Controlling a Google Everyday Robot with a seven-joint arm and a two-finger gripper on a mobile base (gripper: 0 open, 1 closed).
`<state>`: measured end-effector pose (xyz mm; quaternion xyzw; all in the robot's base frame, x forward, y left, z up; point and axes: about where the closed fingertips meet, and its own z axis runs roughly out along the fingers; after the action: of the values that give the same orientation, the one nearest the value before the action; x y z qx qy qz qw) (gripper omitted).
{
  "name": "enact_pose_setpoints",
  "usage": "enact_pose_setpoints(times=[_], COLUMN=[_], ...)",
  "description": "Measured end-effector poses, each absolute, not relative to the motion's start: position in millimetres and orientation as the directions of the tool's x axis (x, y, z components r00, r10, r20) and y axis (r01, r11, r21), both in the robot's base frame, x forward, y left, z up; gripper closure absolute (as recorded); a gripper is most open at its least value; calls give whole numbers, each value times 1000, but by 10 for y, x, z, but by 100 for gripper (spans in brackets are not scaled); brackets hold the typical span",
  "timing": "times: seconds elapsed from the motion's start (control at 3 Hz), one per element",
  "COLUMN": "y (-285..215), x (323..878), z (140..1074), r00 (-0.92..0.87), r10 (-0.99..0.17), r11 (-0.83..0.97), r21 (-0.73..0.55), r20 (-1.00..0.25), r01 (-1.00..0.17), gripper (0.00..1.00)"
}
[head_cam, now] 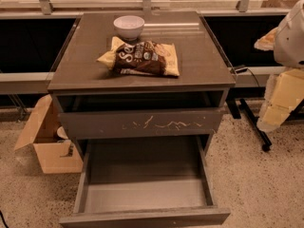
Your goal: Place brown chip bag into middle drawer
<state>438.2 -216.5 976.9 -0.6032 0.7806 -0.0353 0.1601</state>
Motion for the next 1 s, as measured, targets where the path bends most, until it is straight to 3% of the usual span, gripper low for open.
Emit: enact_pose_setpoints(times=[0.33, 0.67, 1.0], y=[-2165, -2154, -2063], x=[4382, 4729, 5532], z=[9769, 9772, 9747], r00=[-221, -194, -127], r10=[-953, -952, -934], r11=[270, 261, 258], r21=[-248, -293, -386], r20=[-207, -238, -333], r01=[-930, -920, -885], gripper=[0, 0, 0])
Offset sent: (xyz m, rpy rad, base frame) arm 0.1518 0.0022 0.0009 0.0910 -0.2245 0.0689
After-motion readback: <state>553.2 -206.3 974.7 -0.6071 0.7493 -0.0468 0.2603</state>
